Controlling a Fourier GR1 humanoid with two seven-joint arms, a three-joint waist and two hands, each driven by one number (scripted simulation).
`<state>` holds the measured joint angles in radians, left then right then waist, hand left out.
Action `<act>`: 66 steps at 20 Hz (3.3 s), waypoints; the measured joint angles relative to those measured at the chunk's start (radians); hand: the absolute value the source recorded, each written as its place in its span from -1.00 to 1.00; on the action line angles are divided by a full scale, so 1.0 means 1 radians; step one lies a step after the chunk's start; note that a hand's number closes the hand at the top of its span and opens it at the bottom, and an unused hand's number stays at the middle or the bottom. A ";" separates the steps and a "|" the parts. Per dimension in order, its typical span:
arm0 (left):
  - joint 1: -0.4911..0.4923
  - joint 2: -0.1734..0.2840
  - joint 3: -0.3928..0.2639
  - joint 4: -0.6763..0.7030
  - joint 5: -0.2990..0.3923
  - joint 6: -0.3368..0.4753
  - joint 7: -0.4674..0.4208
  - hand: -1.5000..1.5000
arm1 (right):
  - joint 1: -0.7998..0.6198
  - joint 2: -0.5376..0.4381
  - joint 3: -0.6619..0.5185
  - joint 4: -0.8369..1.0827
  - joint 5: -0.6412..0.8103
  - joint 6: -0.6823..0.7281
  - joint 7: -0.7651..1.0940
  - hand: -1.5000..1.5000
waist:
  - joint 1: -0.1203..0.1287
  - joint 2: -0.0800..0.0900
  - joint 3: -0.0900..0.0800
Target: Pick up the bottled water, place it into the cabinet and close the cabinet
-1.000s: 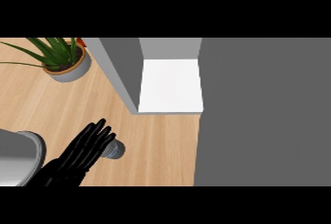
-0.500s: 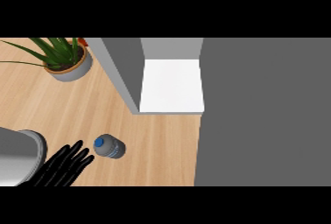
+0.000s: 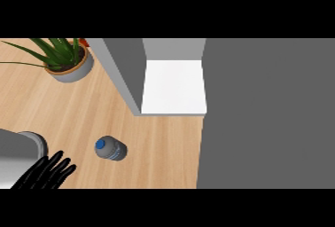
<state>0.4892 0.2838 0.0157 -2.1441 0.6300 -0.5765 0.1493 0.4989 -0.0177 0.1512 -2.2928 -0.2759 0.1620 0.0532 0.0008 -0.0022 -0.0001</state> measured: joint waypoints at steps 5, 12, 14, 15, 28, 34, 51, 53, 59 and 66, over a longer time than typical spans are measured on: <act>-0.039 -0.029 0.037 0.078 -0.025 -0.050 -0.040 -1.00 | 0.034 0.007 0.031 0.014 0.036 0.005 -0.042 -1.00 | -0.002 0.000 0.000; -0.124 -0.048 0.112 0.224 -0.061 -0.074 -0.080 -1.00 | 0.075 0.000 0.045 0.015 0.049 0.024 -0.092 -1.00 | -0.004 0.001 0.000; -0.147 -0.045 0.132 0.250 -0.067 -0.078 -0.080 -1.00 | 0.090 -0.002 0.043 0.033 0.053 0.037 -0.124 -1.00 | -0.005 0.001 0.000; -0.165 -0.044 0.141 0.271 -0.077 -0.083 -0.087 -1.00 | 0.101 -0.003 0.050 0.025 0.054 0.040 -0.127 -1.00 | -0.005 0.001 0.000; -0.394 -0.077 0.167 0.622 -0.350 -0.123 -0.265 -1.00 | 0.133 -0.018 0.081 0.032 0.069 0.050 -0.169 -1.00 | -0.010 0.002 0.000; -0.471 -0.078 0.168 0.808 -0.442 -0.126 -0.353 -1.00 | 0.141 -0.024 0.076 0.047 0.061 0.065 -0.197 -1.00 | -0.010 0.002 0.000; -0.768 -0.067 0.177 1.479 -0.611 -0.076 -0.621 -1.00 | 0.152 -0.043 0.055 0.054 0.024 0.081 -0.216 -1.00 | -0.016 0.004 -0.001; -0.779 -0.066 0.166 1.522 -0.630 -0.066 -0.655 -1.00 | 0.156 -0.043 0.058 0.043 0.027 0.075 -0.209 -1.00 | -0.016 0.004 -0.001; -0.832 -0.069 0.144 1.668 -0.676 -0.025 -0.745 -1.00 | 0.171 -0.053 0.065 0.048 0.039 0.092 -0.230 -1.00 | -0.021 0.006 -0.002; -0.893 -0.083 0.147 1.761 -0.667 -0.026 -0.769 -1.00 | 0.133 -0.031 0.088 0.060 0.057 0.064 -0.214 -1.00 | -0.019 0.006 0.001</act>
<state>-0.4035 0.2004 0.1629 -0.3830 -0.0374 -0.6021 -0.6202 0.6323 -0.0483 0.2391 -2.2324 -0.2185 0.2256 -0.1609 -0.0183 0.0033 0.0006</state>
